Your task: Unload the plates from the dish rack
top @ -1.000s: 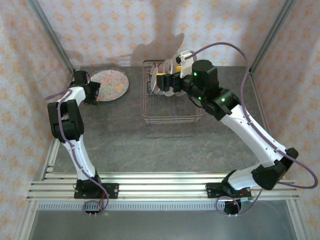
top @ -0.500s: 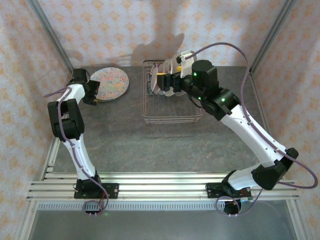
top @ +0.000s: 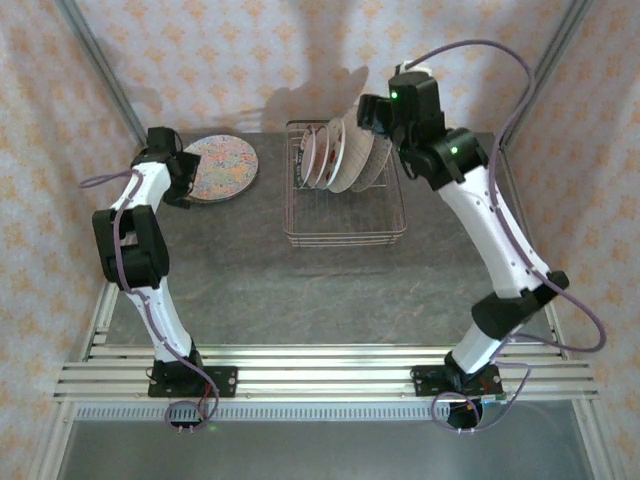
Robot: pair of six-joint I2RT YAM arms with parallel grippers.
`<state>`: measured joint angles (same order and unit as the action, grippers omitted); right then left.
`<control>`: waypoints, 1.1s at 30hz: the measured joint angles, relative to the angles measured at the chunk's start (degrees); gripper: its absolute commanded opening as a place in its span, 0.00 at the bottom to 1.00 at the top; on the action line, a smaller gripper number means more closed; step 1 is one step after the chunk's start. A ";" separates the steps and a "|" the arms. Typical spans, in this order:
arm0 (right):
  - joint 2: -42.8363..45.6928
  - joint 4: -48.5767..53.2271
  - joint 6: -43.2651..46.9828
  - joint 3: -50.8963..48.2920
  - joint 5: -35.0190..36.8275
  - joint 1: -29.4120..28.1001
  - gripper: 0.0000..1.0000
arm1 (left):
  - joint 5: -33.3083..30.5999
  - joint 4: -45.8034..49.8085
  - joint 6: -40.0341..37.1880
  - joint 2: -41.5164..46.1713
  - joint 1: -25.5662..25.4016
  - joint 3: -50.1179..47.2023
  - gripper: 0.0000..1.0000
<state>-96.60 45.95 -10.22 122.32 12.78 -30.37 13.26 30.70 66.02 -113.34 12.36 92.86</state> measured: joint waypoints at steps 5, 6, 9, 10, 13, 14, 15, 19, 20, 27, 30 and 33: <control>-9.44 8.41 -3.91 11.08 0.20 4.83 0.76 | -1.64 -0.04 0.15 7.67 -5.09 0.37 0.96; -11.28 10.03 -4.81 13.05 -0.81 6.03 0.75 | -1.79 -0.09 0.13 9.03 -6.19 0.57 0.96; -15.65 13.14 -6.82 17.53 -4.52 9.73 0.72 | -1.81 -0.42 -0.07 12.33 -9.05 0.87 0.96; -16.74 13.70 -7.37 18.53 -5.75 10.82 0.71 | -1.79 -0.52 -0.15 13.27 -9.70 0.87 0.95; -19.39 14.62 -8.35 19.78 -10.16 13.99 0.59 | -1.73 -2.01 -1.33 16.46 -12.13 0.48 0.95; -20.28 14.71 -8.74 19.93 -11.89 14.80 0.57 | -1.60 -2.95 -1.97 17.75 -13.05 0.00 0.94; -21.09 14.71 -8.81 20.00 -13.38 15.28 0.57 | -1.29 -4.11 -2.84 19.17 -14.10 -0.76 0.94; -24.15 14.69 -8.81 20.02 -18.01 15.96 0.55 | 1.31 -9.14 -7.82 24.70 -19.56 -4.39 0.94; -24.92 14.71 -8.79 20.02 -18.93 15.96 0.53 | 1.99 -10.25 -9.33 25.99 -21.24 -5.29 0.94; -28.68 14.60 -8.57 20.09 -23.34 16.55 0.40 | 4.35 -13.81 -20.15 33.22 -33.40 -10.54 0.93; -30.03 14.53 -8.61 20.22 -24.04 16.85 0.37 | 3.80 -13.99 -23.41 36.04 -36.96 -12.63 0.92; -30.80 14.56 -8.66 20.22 -24.52 16.94 0.36 | 2.99 -14.29 -24.98 37.99 -38.77 -14.34 0.92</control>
<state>-127.39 60.51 -18.87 142.54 -11.75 -13.43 16.25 16.40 41.04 -75.35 -26.41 78.52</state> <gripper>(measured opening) 0.363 0.925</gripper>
